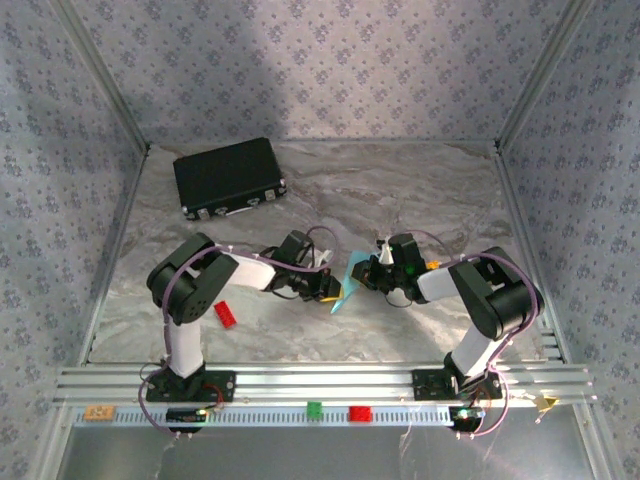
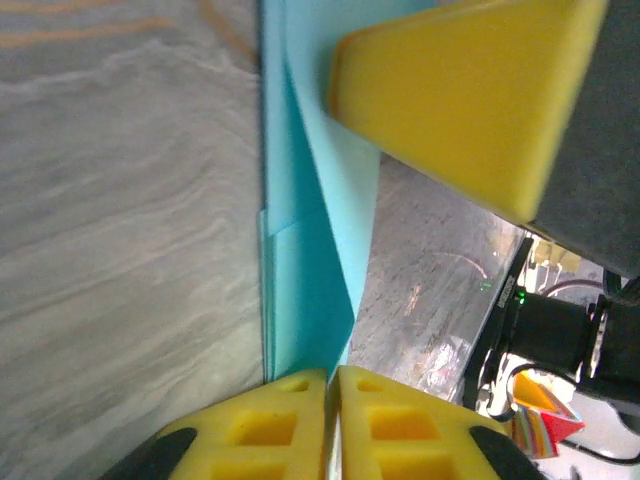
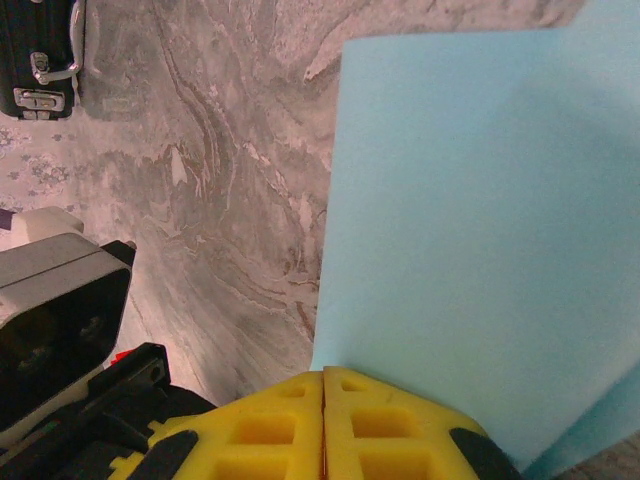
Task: Fold a paper plane with a square sheet of paper (pick it up from the middle)
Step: Fold the wing for the fifth time at the center of the table.
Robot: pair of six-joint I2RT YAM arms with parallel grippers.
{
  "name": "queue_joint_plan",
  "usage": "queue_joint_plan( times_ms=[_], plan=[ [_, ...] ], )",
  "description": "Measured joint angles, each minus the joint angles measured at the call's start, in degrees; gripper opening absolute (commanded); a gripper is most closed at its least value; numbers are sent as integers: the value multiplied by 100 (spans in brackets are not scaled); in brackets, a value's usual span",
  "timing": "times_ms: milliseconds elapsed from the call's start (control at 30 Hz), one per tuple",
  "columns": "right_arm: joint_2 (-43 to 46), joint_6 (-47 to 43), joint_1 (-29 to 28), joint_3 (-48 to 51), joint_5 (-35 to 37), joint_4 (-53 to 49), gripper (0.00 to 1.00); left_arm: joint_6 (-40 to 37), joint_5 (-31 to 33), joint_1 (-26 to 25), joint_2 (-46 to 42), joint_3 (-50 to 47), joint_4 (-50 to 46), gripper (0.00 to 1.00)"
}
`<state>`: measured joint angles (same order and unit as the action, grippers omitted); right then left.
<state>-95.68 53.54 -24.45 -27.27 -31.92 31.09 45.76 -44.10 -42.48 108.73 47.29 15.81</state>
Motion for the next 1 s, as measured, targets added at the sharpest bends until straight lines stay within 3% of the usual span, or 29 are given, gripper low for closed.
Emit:
queue_joint_plan(
  times_ms=[300, 467, 700, 800, 833, 900, 1000],
  plan=[
    [0, -2, -22, -83, 24, -181, 9, -179, -24, 11, 0, 4, -122, 0],
    [0, -2, -28, -118, 42, -264, 8, -332, -37, 11, -13, 68, -306, 12],
    [0, -2, -35, -155, 59, -341, 8, -533, -7, 15, -107, 55, -680, 0],
    [-2, -2, -39, -179, 61, -389, 8, -590, -4, 15, -133, 48, -721, 0],
    [-2, -2, -44, -184, 61, -400, 8, -597, 0, 15, -140, 37, -728, 1],
    [-2, -2, -44, -192, 61, -426, 8, -643, 0, 15, -149, 33, -767, 11],
    [-2, -2, -44, -210, 61, -457, 8, -704, 9, 24, -245, 17, -903, 14]
  ],
)
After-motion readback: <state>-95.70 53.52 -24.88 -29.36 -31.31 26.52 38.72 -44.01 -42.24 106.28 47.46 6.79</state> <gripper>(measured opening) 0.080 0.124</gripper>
